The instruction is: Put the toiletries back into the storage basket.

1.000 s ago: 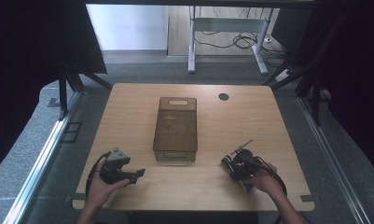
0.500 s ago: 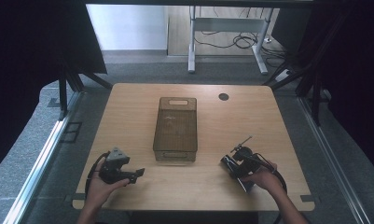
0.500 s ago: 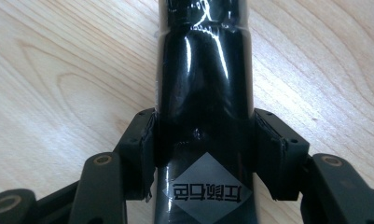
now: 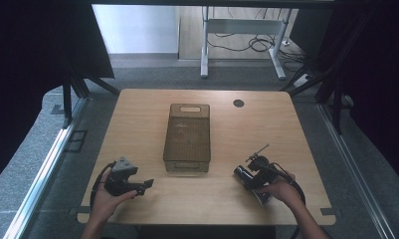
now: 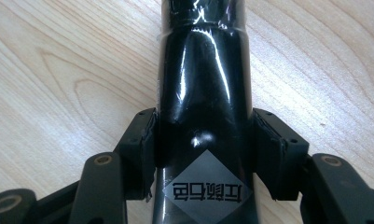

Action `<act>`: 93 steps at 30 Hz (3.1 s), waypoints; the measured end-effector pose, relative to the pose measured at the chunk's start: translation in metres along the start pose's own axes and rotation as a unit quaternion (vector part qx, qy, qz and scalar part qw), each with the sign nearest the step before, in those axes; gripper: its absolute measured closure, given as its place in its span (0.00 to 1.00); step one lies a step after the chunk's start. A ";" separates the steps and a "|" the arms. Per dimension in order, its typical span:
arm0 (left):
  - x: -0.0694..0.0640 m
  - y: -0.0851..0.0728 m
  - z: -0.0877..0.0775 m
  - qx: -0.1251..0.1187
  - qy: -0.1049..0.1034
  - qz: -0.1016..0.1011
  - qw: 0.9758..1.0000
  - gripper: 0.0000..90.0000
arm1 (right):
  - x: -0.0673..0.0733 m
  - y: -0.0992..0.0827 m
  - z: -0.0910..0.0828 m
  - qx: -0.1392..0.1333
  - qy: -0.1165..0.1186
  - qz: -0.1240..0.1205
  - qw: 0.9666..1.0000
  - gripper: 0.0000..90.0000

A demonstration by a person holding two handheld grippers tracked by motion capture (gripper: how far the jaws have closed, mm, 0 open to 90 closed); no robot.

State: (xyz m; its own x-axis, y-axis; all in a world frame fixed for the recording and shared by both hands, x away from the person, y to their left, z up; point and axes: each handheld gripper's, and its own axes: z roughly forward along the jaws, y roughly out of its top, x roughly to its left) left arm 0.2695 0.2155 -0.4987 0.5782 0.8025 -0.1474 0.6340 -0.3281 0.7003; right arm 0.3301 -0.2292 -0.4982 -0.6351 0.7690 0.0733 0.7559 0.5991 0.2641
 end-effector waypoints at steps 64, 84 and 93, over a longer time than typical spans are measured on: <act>-0.001 0.002 -0.008 -0.011 -0.001 0.007 1.000 0.23 | 0.001 0.070 -0.077 -0.091 0.084 0.057 0.991 0.52; -0.003 0.002 -0.003 -0.005 -0.002 0.010 1.000 0.23 | 0.001 0.096 -0.074 -0.104 0.109 0.062 0.987 0.52; -0.004 0.002 -0.002 -0.005 -0.003 0.011 1.000 0.23 | 0.006 0.116 -0.075 -0.105 0.109 0.061 0.987 0.52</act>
State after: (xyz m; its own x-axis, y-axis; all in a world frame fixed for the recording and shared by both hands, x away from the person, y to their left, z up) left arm 0.2675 0.2131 -0.4952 0.5951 0.7920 -0.1366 0.6160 -0.3403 0.7105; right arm 0.4020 -0.1714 -0.3948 -0.5782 0.7521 0.3163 0.7936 0.4283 0.4321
